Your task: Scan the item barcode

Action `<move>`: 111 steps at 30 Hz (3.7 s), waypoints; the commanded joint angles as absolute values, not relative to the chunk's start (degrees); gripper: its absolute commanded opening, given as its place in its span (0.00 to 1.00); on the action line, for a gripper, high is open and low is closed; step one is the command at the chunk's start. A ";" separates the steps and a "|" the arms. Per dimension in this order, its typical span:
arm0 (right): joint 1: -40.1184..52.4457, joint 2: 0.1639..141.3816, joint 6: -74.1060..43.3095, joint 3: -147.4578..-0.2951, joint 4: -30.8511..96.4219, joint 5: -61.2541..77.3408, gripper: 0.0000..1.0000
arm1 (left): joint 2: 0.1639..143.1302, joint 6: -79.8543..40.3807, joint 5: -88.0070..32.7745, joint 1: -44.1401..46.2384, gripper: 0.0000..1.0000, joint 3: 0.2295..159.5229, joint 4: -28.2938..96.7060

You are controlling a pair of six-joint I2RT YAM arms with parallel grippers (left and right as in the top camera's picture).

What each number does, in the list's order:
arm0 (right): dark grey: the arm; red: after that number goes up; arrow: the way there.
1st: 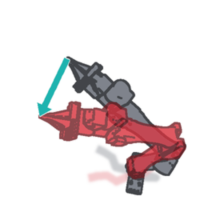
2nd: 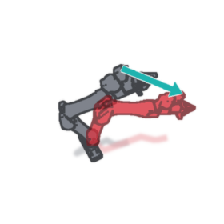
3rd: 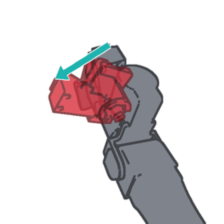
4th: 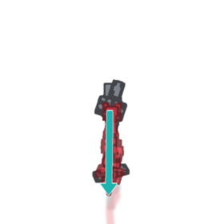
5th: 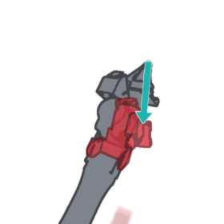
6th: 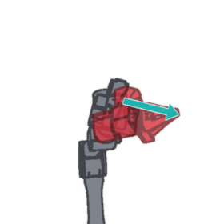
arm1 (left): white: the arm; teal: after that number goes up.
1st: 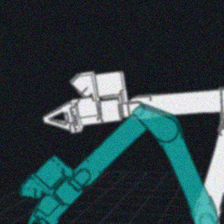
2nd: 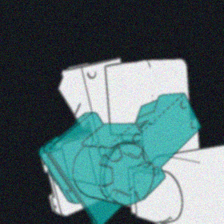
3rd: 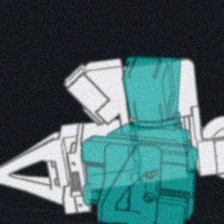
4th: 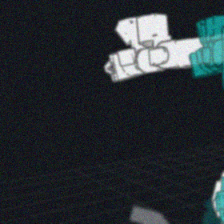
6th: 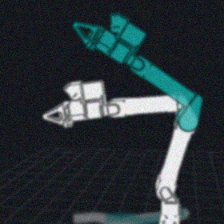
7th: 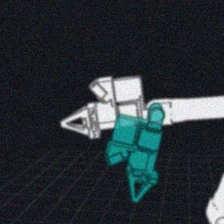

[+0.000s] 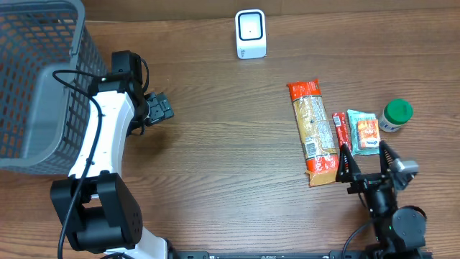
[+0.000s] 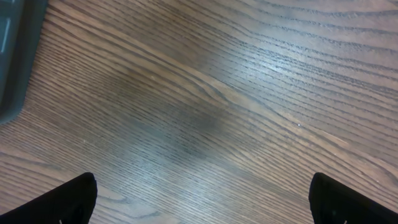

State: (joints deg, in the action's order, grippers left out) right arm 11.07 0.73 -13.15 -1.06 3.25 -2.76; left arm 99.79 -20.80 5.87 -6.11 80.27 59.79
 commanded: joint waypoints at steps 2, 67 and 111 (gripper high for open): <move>10.81 0.16 -8.71 -0.45 4.71 -1.61 1.00 | 99.66 -20.12 6.37 -5.98 1.00 80.71 59.70; 10.81 0.16 -4.05 -0.45 4.67 -1.56 1.00 | 73.10 -20.12 6.37 -5.98 1.00 80.71 59.72; 10.81 0.16 -4.05 -0.45 4.67 -1.54 1.00 | 10.41 -25.98 2.94 -5.96 1.00 36.10 44.07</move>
State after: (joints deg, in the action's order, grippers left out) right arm 10.94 0.73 -4.45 -1.06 4.99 -1.69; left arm 14.46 -23.86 5.50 -6.11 38.72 49.30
